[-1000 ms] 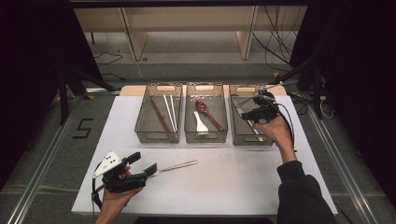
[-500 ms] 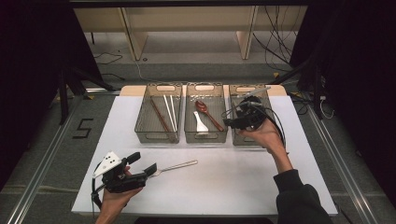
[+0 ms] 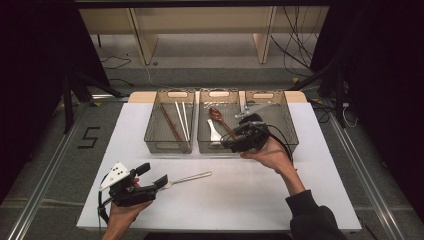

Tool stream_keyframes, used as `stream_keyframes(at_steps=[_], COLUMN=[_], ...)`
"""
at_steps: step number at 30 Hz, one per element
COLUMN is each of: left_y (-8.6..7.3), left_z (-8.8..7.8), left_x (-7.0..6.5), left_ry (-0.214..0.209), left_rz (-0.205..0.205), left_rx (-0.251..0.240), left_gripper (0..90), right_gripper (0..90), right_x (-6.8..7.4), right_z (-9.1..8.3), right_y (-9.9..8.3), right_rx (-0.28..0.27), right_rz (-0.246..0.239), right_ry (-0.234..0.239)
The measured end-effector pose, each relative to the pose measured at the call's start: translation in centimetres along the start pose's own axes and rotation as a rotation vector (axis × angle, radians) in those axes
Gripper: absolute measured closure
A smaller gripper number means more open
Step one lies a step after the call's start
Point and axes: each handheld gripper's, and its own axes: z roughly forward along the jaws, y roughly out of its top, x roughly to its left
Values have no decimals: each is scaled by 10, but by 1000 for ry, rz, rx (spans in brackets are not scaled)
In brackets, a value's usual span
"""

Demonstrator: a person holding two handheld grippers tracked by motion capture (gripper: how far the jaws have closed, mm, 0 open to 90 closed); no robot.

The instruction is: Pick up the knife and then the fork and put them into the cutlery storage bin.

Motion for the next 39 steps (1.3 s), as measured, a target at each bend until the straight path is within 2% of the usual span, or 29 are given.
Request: stream_keyframes(at_steps=[9,13,19,25,29,31,39], left_y=[0,0,0,0,0,0,0], left_z=[-1,-1,-1,-2,-2,-2,-2], left_x=[0,0,1,1,1,1,0], left_ry=[1,0,1,0,0,0,-1], left_rz=[3,3,3,4,5,3,4], left_rx=[1,1,0,1,3,2,0], left_gripper=[156,156,156,156,156,156,156], right_gripper=[305,304,309,360,482,587,841], right_x=[26,37,49,58,60,61,59], right_z=[24,39,61,81,93,98,122], right_y=[0,-1,-4,-9,-13,-14,-23], right_rx=[33,67,105,135,160,164,200], right_rz=[-74,-114,-136,-137,-131,-130,-125], right_ry=[74,99,134,149,135,136,77])
